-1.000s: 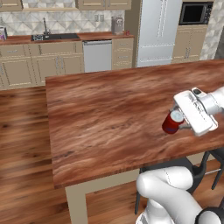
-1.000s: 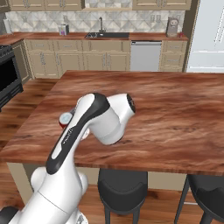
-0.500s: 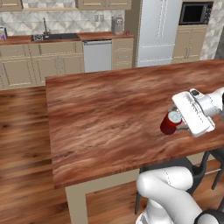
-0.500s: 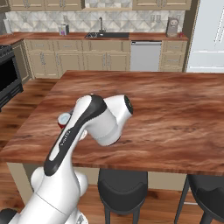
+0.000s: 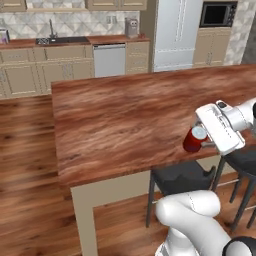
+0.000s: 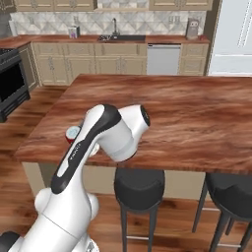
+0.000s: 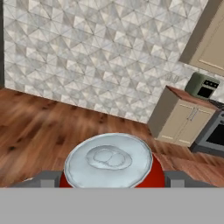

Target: Four empty soda cans are scattered around the kitchen. Gather all the cans and cluster them next to the stove for recycling.

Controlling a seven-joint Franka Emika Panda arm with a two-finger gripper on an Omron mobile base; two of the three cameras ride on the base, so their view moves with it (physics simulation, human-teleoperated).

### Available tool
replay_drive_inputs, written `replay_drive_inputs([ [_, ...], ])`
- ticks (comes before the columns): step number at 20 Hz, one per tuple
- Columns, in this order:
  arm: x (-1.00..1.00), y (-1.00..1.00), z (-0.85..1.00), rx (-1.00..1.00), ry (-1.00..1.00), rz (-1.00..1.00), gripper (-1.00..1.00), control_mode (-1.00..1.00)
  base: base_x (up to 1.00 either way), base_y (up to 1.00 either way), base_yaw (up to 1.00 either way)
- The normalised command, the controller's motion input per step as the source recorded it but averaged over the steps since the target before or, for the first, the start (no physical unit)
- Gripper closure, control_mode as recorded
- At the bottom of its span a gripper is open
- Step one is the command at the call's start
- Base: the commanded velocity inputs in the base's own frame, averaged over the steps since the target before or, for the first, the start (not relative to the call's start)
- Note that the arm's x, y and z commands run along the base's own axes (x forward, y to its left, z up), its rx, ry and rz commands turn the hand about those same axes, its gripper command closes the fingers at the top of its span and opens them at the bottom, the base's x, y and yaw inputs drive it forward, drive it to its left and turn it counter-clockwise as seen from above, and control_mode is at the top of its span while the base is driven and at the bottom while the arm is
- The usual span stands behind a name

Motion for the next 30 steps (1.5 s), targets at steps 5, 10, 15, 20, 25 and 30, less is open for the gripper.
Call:
replay_drive_inputs([
  [5,0.0,0.0,0.0,0.0,0.0,0.0,1.0,1.0,-0.84,-0.13,0.01],
  [10,0.0,0.0,0.0,0.0,0.0,0.0,1.0,1.0,-0.6,0.06,0.02],
  [15,0.0,0.0,0.0,0.0,0.0,0.0,1.0,1.0,-0.41,0.35,0.01],
  [20,0.0,0.0,0.0,0.0,0.0,0.0,1.0,1.0,-0.31,0.6,0.01],
  [25,0.0,0.0,0.0,0.0,0.0,0.0,1.0,1.0,-0.25,0.75,0.0],
  [30,0.0,0.0,0.0,0.0,0.0,0.0,1.0,1.0,-0.26,0.8,0.0],
])
